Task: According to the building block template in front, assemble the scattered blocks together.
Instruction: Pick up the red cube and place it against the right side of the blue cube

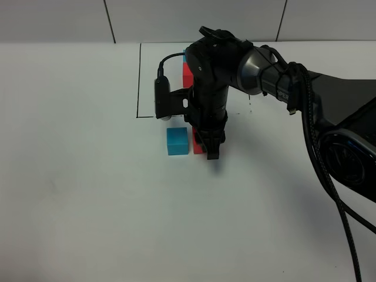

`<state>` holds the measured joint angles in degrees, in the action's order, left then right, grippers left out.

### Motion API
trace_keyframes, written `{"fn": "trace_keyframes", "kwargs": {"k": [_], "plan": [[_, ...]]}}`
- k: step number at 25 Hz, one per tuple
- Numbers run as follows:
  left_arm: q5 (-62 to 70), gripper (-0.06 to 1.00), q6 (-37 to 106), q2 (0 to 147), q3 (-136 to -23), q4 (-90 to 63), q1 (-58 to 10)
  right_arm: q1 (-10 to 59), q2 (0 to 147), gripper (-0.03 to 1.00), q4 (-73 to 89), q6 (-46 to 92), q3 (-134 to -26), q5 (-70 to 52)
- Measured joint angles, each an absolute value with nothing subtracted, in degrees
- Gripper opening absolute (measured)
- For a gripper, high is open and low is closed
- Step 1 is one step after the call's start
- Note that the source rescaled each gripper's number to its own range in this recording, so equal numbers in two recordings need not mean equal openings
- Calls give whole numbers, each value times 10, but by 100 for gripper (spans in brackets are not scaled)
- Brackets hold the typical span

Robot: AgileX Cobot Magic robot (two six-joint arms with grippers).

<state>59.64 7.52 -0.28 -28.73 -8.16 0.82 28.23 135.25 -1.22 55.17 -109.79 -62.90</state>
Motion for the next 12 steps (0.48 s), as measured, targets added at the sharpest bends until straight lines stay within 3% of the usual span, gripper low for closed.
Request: {"fn": "trace_keyframes", "kwargs": {"k": [12], "plan": [[596,68,75,-3,-287,-82,8,282,1385,2,-5,546,-1138,-650]]}}
